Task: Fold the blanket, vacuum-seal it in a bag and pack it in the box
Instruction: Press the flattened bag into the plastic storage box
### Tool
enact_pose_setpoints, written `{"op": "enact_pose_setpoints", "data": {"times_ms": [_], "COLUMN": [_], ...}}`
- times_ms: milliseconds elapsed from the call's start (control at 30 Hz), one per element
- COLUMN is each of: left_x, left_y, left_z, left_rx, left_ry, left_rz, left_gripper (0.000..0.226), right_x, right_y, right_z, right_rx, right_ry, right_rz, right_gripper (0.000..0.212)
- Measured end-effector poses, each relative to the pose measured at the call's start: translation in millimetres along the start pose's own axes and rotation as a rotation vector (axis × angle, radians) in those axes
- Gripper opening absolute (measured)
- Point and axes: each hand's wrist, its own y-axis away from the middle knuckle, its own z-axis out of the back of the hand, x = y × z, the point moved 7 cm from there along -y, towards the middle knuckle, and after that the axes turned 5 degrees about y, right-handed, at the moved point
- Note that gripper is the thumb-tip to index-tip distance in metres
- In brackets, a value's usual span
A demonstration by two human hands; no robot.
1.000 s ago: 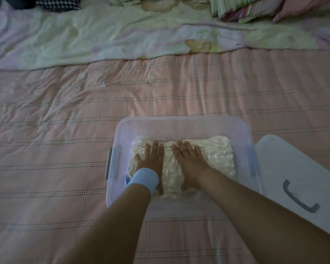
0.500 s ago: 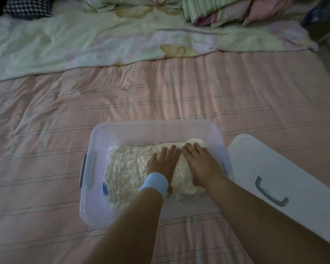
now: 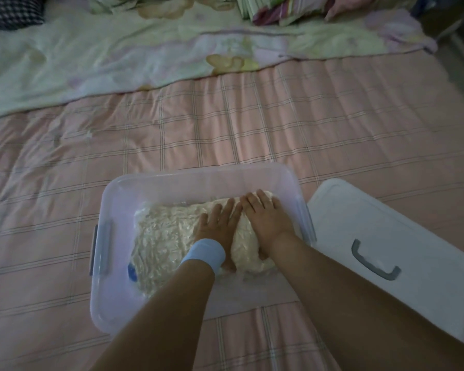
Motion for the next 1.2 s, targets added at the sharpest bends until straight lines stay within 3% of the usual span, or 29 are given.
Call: {"op": "enact_pose_setpoints", "data": {"times_ms": [67, 167, 267, 367, 433, 500, 600, 700, 833, 933, 1067, 1200], "left_x": [-1.6, -2.4, -22.0, -64.8, -95.7, -135.6, -200.7, -252.7, -287.4, -288.3, -284.1, -284.8], "left_y": [13.8, 25.3, 45.1, 62.9, 67.4, 69.5, 66.5, 46.8, 14.0, 3.5, -2.1, -2.6], "left_z": [13.9, 40.3, 88.1, 137.7, 160.8, 177.9, 179.9, 146.6, 74.4, 43.6, 26.4, 45.7], "left_rx": [0.014, -0.079, -0.323, -0.517, -0.594, -0.653, -0.648, -0.406, -0.002, 0.114, 0.186, 0.061], "left_ry": [0.095, 0.235, 0.316, 0.368, 0.356, 0.325, 0.262, 0.182, 0.042, 0.004, -0.076, -0.071], "left_rz": [0.006, 0.032, 0.020, -0.040, -0.109, -0.200, -0.331, -0.361, -0.286, -0.252, -0.268, -0.323], "left_gripper": [0.132, 0.084, 0.044, 0.029, 0.025, 0.023, 0.024, 0.033, 0.057, 0.077, 0.092, 0.098], "right_x": [3.7, 13.3, -8.5, -65.5, -103.1, -139.4, -171.7, -184.3, -184.5, -177.7, -180.0, -201.6], "right_y": [15.0, 36.9, 76.9, 128.1, 154.4, 174.6, 191.4, 207.7, 214.2, 212.2, 204.7, 207.0], "right_z": [7.0, 21.6, 48.0, 67.8, 62.9, 38.1, -28.3, -87.6, -163.1, -188.1, -184.1, -157.2], "right_rx": [-0.017, -0.106, -0.441, -0.791, -0.887, -0.785, -0.382, -0.089, 0.140, 0.160, 0.114, -0.026], "right_ry": [0.011, -0.060, -0.240, -0.437, -0.582, -0.631, -0.452, -0.374, -0.377, -0.298, -0.247, -0.217], "right_rz": [0.015, 0.084, 0.125, 0.069, -0.013, -0.147, -0.246, -0.269, -0.283, -0.278, -0.287, -0.293], "right_gripper": [0.117, 0.084, 0.059, 0.037, 0.032, 0.037, 0.048, 0.066, 0.121, 0.132, 0.122, 0.099]}}
